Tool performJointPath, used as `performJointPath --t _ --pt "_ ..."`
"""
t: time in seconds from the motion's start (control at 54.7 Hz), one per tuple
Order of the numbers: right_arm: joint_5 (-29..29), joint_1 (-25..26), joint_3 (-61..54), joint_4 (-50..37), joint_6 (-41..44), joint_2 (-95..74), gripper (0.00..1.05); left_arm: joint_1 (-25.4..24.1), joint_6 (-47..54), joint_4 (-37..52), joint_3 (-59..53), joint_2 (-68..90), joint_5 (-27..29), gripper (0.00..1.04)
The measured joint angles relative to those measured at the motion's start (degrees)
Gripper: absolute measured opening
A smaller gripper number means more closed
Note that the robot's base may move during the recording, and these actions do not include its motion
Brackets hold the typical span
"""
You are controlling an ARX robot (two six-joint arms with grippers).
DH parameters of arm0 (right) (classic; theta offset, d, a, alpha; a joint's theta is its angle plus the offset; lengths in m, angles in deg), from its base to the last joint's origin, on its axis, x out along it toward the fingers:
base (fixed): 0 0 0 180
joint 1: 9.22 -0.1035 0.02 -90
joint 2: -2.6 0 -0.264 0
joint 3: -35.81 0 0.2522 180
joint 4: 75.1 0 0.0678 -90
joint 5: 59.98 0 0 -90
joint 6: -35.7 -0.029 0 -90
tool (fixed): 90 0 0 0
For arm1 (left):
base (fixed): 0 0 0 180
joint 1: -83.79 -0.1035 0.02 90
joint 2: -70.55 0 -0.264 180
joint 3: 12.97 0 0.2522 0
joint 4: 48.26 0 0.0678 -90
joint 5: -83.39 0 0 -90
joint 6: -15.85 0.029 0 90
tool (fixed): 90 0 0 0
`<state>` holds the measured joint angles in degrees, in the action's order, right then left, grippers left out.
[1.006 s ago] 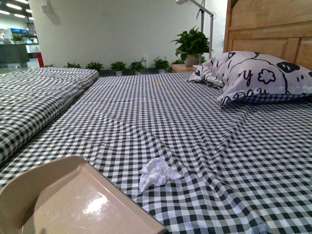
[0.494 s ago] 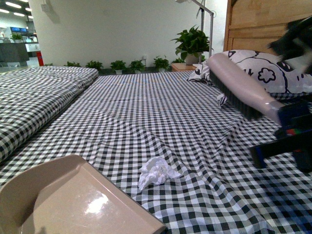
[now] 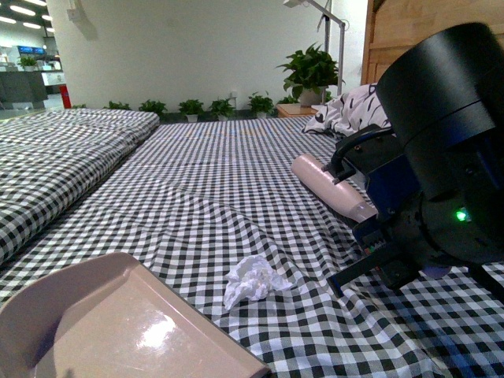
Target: Clean up trash
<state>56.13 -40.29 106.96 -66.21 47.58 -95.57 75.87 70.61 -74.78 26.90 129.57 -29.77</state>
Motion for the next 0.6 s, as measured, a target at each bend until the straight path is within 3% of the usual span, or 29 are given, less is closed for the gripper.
performJointPath --t 0.183,0.366,0.603 --pt "0.15 0.24 1.57 1.09 1.09 -4.52 0.20 0.00 0.00 0.00 0.00 0.00 0.02 0.27" --pt "-3.43 -2.05 1.62 6.75 0.09 -5.90 0.20 0.00 0.00 0.00 0.00 0.00 0.02 0.27" --pt "-15.52 -6.03 0.00 16.00 -0.96 0.98 0.20 0.00 0.00 0.00 0.00 0.00 0.00 0.27"
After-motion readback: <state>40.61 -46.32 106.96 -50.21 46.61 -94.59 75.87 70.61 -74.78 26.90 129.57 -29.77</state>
